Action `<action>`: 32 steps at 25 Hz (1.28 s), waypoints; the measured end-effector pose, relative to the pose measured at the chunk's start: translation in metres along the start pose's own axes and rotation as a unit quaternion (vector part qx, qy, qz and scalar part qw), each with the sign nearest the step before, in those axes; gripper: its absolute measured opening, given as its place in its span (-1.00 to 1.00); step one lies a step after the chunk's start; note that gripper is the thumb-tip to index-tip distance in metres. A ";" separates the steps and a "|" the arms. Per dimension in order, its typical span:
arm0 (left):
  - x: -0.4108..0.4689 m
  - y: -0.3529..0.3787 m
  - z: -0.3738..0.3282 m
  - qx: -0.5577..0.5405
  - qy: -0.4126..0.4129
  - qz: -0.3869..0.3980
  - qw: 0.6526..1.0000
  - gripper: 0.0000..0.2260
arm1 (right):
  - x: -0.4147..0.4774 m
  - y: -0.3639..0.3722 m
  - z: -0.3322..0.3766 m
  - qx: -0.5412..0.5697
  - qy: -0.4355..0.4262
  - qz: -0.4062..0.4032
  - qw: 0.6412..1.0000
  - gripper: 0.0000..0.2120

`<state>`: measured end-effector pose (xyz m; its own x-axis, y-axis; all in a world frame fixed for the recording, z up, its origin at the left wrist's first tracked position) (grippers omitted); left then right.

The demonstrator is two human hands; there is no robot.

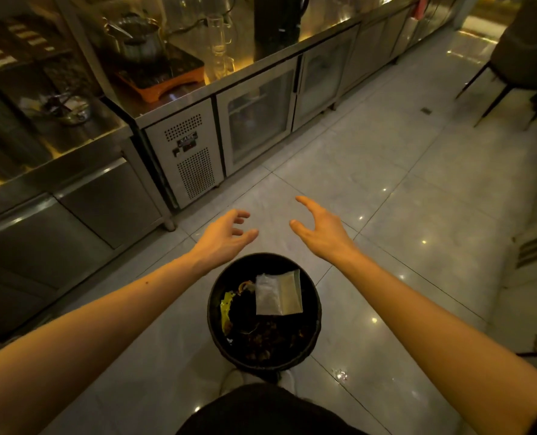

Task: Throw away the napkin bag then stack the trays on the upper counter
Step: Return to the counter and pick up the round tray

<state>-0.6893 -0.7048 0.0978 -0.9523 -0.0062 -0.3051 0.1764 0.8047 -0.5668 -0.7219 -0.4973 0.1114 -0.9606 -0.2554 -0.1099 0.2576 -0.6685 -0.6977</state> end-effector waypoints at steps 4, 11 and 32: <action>0.011 -0.013 -0.009 -0.026 0.061 -0.017 0.998 -0.72 | 0.000 -0.004 0.016 0.005 0.026 -0.048 0.999 -0.42; 0.038 0.004 -0.036 -0.033 0.150 0.034 0.988 -0.86 | -0.031 -0.025 0.017 0.015 0.102 -0.154 0.983 -0.43; -0.241 0.381 -0.273 0.046 0.464 0.375 0.802 -0.67 | -0.540 -0.168 -0.142 0.037 0.366 -0.500 0.784 -0.47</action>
<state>-0.4602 -0.2348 0.1639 -0.3389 0.9366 0.0893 0.7623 0.3289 -0.5575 -0.2611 -0.1475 0.1876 -0.4814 0.8737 0.0704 -0.6838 -0.3241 -0.6538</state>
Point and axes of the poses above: each hand's wrist, its own x-axis towards the middle knuckle, its own y-axis out of the palm, z = x × y, the point moved 3 cm from there along x, towards the middle knuckle, and after that the axes turned 1 degree about -y, right-handed, at the moved point
